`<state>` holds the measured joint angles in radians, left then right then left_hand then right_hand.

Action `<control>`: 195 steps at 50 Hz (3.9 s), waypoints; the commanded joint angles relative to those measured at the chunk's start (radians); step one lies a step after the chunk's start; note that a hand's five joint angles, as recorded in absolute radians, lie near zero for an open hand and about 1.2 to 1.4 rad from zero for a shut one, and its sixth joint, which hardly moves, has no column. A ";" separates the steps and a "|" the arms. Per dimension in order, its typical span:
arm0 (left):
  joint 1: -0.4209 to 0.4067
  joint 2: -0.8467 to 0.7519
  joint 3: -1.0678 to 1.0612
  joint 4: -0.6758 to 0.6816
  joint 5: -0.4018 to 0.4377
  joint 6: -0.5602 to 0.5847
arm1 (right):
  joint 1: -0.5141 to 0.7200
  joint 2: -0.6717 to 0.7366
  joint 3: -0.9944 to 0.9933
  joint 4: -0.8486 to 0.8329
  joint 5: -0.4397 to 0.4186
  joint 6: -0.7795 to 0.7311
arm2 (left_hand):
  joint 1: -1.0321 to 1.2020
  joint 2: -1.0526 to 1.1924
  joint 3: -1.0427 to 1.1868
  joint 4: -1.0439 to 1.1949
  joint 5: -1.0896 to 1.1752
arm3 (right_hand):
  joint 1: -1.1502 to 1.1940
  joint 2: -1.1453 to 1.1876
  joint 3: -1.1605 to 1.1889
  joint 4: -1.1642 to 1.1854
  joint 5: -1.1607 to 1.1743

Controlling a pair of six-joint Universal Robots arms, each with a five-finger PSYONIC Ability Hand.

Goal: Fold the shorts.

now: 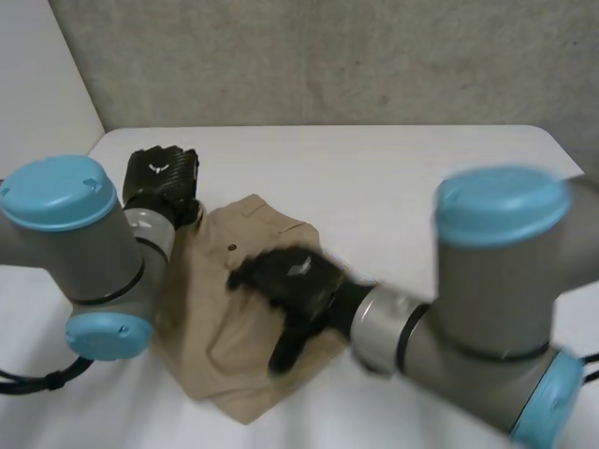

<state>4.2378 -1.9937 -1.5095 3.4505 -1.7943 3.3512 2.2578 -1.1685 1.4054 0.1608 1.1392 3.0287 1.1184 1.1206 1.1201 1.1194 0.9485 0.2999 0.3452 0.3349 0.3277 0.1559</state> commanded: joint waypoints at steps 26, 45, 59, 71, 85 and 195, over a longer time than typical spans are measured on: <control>0.024 0.248 -0.196 -0.140 -0.002 -0.012 | -0.101 0.605 -0.670 -0.014 0.011 -0.114 | 0.020 0.018 0.018 0.019 0.015 | 0.178 0.133 0.143 0.151 0.148; 0.019 0.210 -0.130 -0.093 0.007 -0.009 | -0.093 0.525 -0.677 -0.041 0.174 -0.206 | 0.032 0.029 0.030 0.031 0.027 | 1.096 1.051 1.061 1.069 1.066; -0.050 0.124 -0.015 0.025 0.099 -0.004 | -0.162 0.004 -0.246 0.000 0.358 -0.525 | 0.111 0.109 0.109 0.110 0.106 | 1.096 1.051 1.061 1.069 1.066; -0.139 0.090 -0.034 0.012 0.102 0.000 | -0.199 -0.103 -0.103 0.329 0.347 -0.616 | 0.090 0.088 0.089 0.089 0.086 | 1.096 1.051 1.061 1.069 1.066; -0.073 -0.039 0.012 0.015 0.084 0.103 | -0.199 -0.002 0.003 0.351 0.292 -0.715 | -0.694 -0.696 -0.696 -0.695 -0.699 | 1.096 1.051 1.061 1.069 1.066; 0.042 -0.366 0.336 -0.114 0.668 0.025 | -0.170 -0.428 -0.032 0.103 0.111 -0.419 | 0.177 0.175 0.175 0.176 0.172 | 1.096 1.051 1.061 1.069 1.066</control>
<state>4.2862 -2.3468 -1.1790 3.3487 -1.2049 3.3898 2.0995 -1.5845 1.3690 0.2659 1.2449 2.6070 0.8177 0.7826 0.7653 0.7678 0.5865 0.9648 1.1758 1.1786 1.1913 0.9778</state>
